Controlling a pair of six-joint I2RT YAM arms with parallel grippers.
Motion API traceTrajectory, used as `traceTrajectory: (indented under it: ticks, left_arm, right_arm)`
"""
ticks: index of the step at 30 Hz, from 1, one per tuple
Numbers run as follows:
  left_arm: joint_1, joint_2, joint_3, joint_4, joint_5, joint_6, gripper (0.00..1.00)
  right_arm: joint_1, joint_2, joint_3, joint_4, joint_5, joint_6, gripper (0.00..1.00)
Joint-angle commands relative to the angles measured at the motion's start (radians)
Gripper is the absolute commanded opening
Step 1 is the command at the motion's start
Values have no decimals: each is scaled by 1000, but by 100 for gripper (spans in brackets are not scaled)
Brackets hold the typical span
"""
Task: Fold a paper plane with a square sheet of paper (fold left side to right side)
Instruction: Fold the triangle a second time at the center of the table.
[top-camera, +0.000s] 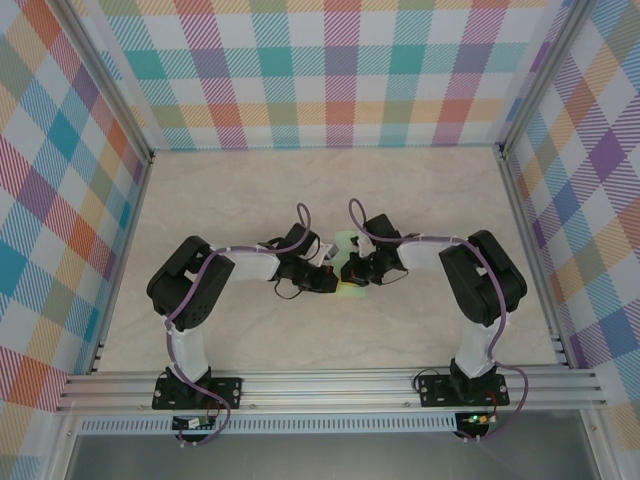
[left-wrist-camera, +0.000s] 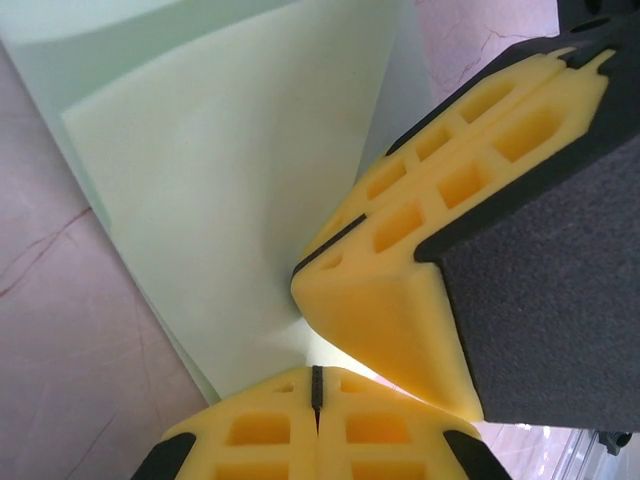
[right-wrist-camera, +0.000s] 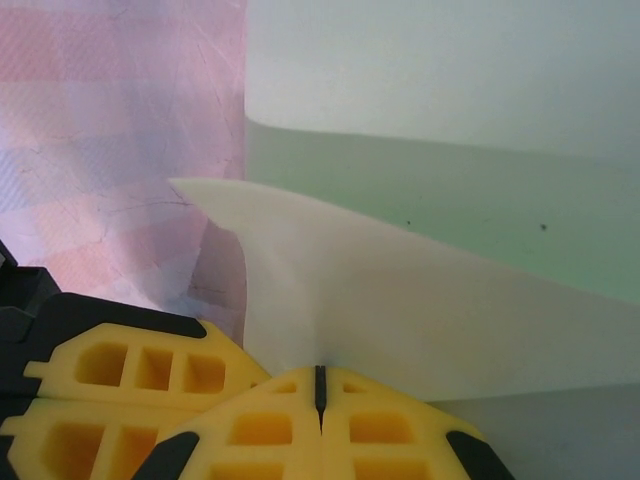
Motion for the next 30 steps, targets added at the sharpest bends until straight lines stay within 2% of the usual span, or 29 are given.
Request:
traceTrajectory:
  ticks: [1,14,26,30]
  left_arm:
    - [8,24,-37,-86,-68,16,0]
    - [8,24,-40,-86,-68,17,0]
    - [8,15,-40,-89,-66,18,0]
    - [8,14,-38,-82,-61,13,0]
  right_arm:
    - [-4,16,32,-55,60,-39,1]
    - [-70,28,76,-146,139,-78,2]
    - [-191,49,86,-159,141,-125,2]
    - [-213,-7,73,-150,166,-130,2]
